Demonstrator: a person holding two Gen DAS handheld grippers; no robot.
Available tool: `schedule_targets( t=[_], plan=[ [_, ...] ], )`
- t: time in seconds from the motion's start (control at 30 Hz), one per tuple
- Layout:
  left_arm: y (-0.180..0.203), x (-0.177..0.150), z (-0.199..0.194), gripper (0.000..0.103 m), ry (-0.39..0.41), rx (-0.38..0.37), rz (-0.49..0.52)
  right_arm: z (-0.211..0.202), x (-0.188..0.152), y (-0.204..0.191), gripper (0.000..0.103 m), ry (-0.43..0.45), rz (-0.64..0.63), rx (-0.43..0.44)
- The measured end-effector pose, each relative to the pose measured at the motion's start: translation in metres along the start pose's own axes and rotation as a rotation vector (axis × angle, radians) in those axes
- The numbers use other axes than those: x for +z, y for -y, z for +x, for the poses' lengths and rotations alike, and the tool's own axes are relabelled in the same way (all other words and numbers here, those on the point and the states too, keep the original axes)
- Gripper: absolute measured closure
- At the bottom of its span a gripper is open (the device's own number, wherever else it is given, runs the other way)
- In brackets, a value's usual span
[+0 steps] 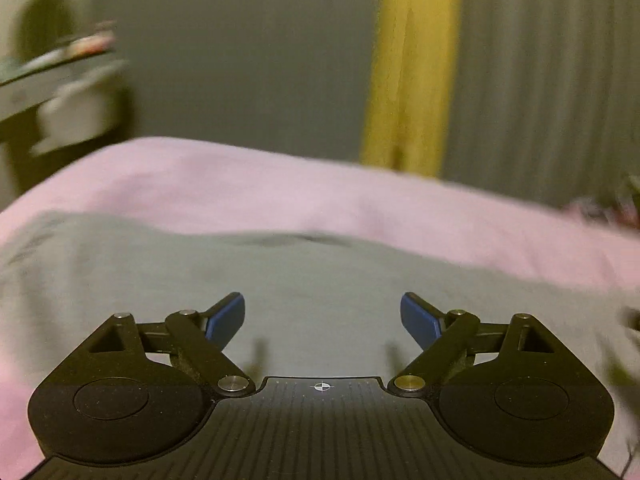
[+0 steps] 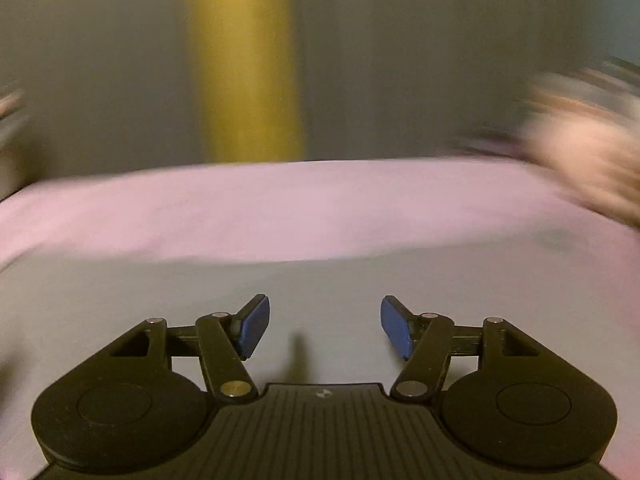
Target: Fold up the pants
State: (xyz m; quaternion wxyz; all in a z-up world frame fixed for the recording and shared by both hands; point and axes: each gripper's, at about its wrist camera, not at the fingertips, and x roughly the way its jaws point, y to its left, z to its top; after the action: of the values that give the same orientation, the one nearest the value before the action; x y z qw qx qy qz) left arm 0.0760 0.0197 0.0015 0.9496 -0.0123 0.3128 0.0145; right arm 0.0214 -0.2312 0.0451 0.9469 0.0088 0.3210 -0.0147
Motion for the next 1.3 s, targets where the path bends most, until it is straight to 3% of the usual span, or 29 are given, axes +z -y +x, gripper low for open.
schedule_targets(
  t=[0.1, 0.17, 0.27, 0.33, 0.4, 0.5, 0.57, 0.6, 0.67, 0.73, 0.8, 0.87, 0.97, 1.03, 1.07, 1.17, 1.23, 1.3],
  plan=[
    [0.044, -0.013, 0.03, 0.013, -0.004, 0.023, 0.175, 0.033, -0.012, -0.059, 0.036, 0.008, -0.221, 0.153],
    [0.058, -0.02, 0.043, 0.014, -0.018, 0.049, 0.255, 0.052, -0.024, -0.072, 0.025, -0.02, -0.295, 0.131],
    [0.056, -0.027, 0.054, 0.009, 0.001, 0.076, 0.287, 0.063, -0.023, -0.049, 0.013, -0.009, -0.261, 0.114],
    [0.046, -0.024, 0.059, 0.006, 0.012, 0.104, 0.255, 0.069, -0.016, -0.021, 0.006, -0.002, -0.231, 0.046],
    [0.03, -0.019, 0.073, 0.005, 0.019, 0.106, 0.218, 0.072, -0.008, 0.03, 0.006, -0.011, -0.099, -0.028],
    [0.012, -0.013, 0.083, 0.004, 0.037, 0.181, 0.195, 0.071, -0.004, 0.114, 0.004, 0.003, 0.061, -0.288],
    [-0.013, -0.008, 0.083, 0.004, 0.038, 0.256, 0.108, 0.059, -0.009, 0.167, 0.004, 0.006, 0.202, -0.432],
    [-0.026, -0.005, 0.083, 0.003, 0.032, 0.283, 0.047, 0.052, -0.012, 0.183, 0.004, 0.008, 0.235, -0.492],
    [-0.052, 0.0, 0.075, 0.005, 0.013, 0.41, -0.102, 0.04, -0.016, 0.202, 0.004, 0.012, 0.287, -0.544],
    [-0.07, 0.001, 0.064, 0.006, -0.012, 0.41, -0.181, 0.03, -0.024, 0.196, 0.004, 0.01, 0.257, -0.614],
    [-0.077, -0.002, 0.048, 0.006, -0.031, 0.303, -0.235, 0.018, -0.035, 0.182, 0.004, -0.011, 0.239, -0.57],
    [-0.068, -0.006, 0.036, 0.006, -0.034, 0.231, -0.226, 0.012, -0.034, 0.159, 0.004, -0.026, 0.222, -0.389],
    [-0.04, -0.01, 0.021, 0.006, -0.044, 0.144, -0.137, 0.009, -0.022, 0.117, 0.004, -0.017, 0.103, -0.059],
    [-0.026, -0.011, 0.028, 0.006, -0.036, 0.141, -0.078, 0.012, -0.021, 0.093, 0.004, -0.033, 0.021, 0.05],
    [-0.023, -0.012, 0.028, 0.006, -0.028, 0.185, -0.053, 0.018, -0.023, 0.082, 0.004, -0.069, -0.034, 0.073],
    [-0.04, -0.015, 0.036, 0.006, -0.045, 0.369, -0.064, 0.032, -0.036, 0.073, 0.004, -0.144, -0.12, -0.012],
    [-0.068, -0.016, 0.035, 0.007, -0.033, 0.529, -0.143, 0.033, -0.035, 0.095, 0.004, -0.122, -0.025, -0.043],
    [-0.099, -0.015, 0.027, 0.008, -0.015, 0.633, -0.268, 0.034, -0.037, 0.113, 0.004, -0.113, 0.051, -0.094]
  ],
)
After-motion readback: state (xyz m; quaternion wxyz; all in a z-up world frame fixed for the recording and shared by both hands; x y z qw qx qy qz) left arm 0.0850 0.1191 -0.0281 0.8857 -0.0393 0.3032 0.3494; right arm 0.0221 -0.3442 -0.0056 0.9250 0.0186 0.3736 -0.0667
